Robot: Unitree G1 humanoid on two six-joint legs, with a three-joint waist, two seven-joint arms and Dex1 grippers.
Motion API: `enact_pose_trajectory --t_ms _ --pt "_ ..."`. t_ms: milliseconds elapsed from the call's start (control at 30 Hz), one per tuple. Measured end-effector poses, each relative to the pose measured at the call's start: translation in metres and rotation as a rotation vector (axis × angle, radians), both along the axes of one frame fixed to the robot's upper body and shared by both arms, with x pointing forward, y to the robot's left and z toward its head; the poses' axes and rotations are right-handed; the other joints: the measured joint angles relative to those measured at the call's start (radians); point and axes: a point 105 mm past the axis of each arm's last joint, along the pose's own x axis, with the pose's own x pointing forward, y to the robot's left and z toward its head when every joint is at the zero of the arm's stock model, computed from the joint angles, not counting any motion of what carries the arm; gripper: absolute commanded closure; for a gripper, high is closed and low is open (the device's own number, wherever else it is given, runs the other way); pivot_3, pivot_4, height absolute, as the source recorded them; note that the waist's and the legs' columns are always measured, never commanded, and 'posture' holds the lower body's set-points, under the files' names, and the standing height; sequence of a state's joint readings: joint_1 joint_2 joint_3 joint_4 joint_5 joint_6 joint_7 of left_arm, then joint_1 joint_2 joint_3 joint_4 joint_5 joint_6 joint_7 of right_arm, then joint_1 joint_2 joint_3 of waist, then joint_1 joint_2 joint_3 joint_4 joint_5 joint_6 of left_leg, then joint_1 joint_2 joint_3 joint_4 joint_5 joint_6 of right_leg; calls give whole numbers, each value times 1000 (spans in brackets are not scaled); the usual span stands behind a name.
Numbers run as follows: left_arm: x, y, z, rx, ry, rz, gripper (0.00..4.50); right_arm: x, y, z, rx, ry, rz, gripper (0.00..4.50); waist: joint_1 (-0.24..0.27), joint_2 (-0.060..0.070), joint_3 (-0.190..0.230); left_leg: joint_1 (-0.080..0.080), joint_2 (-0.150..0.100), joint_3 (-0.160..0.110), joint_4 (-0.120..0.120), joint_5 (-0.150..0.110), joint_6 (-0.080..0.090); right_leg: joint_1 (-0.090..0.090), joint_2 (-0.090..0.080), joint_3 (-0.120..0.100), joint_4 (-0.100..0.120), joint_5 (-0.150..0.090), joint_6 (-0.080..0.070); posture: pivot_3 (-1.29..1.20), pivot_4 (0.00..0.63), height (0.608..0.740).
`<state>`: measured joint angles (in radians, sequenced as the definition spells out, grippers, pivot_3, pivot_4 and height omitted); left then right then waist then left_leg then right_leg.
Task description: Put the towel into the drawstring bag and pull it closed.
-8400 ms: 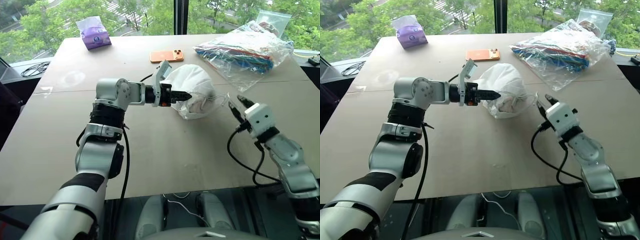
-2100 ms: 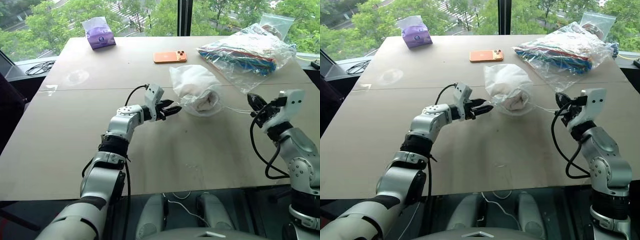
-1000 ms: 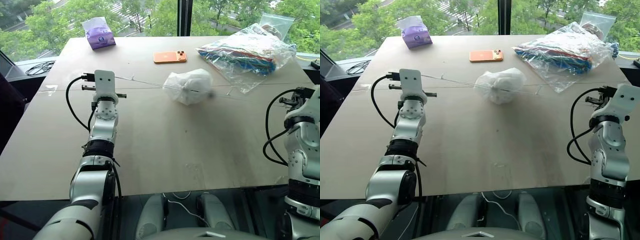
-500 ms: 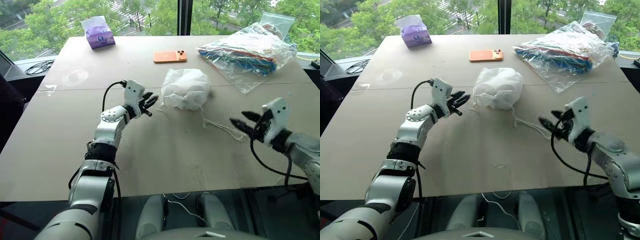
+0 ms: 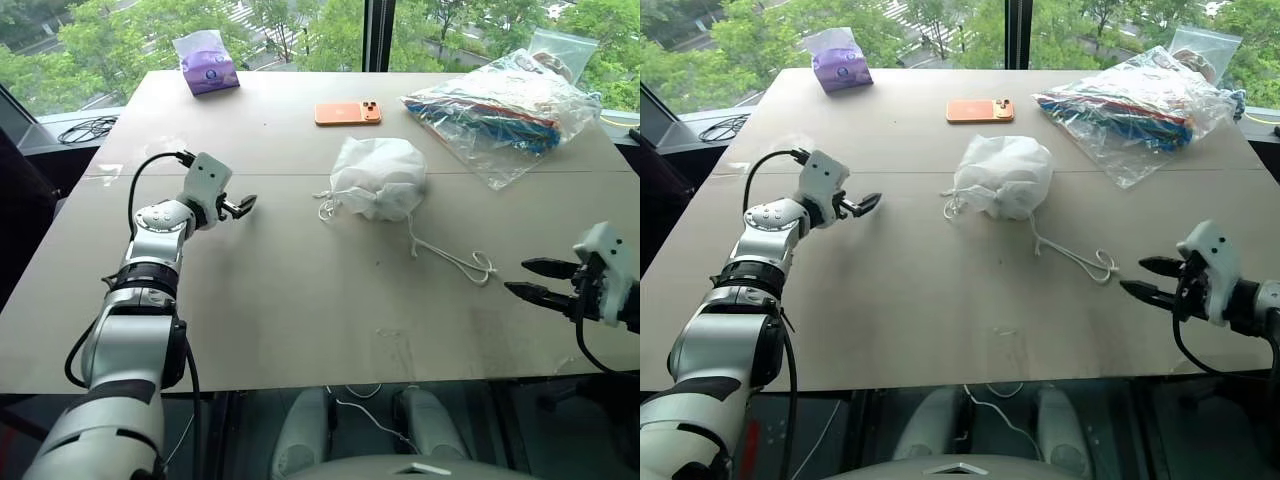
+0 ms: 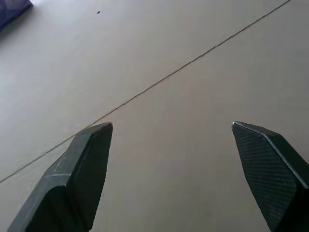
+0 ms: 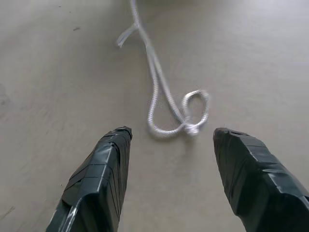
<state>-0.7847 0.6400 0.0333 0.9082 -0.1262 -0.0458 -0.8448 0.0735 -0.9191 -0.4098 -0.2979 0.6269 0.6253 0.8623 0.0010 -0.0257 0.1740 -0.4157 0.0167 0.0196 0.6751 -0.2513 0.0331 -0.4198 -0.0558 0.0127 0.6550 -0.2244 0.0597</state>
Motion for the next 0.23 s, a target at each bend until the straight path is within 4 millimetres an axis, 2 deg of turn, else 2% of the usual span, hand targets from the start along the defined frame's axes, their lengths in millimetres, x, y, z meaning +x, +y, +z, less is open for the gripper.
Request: enact_pose_trajectory --t_ms 100,233 --pt "-31 -8 -17 -56 116 -153 440 2 -8 1 69 -92 -61 1611 -14 0 0 1 4 -1 -1 0 0 -1 1 2 1 0 0 0 150 740" --pt "-79 -5 -28 -49 234 -274 440 -11 -2 -14 127 -114 -17 1611 -19 3 -1 5 5 -1 -3 0 0 -1 2 5 3 0 -1 0 150 740"
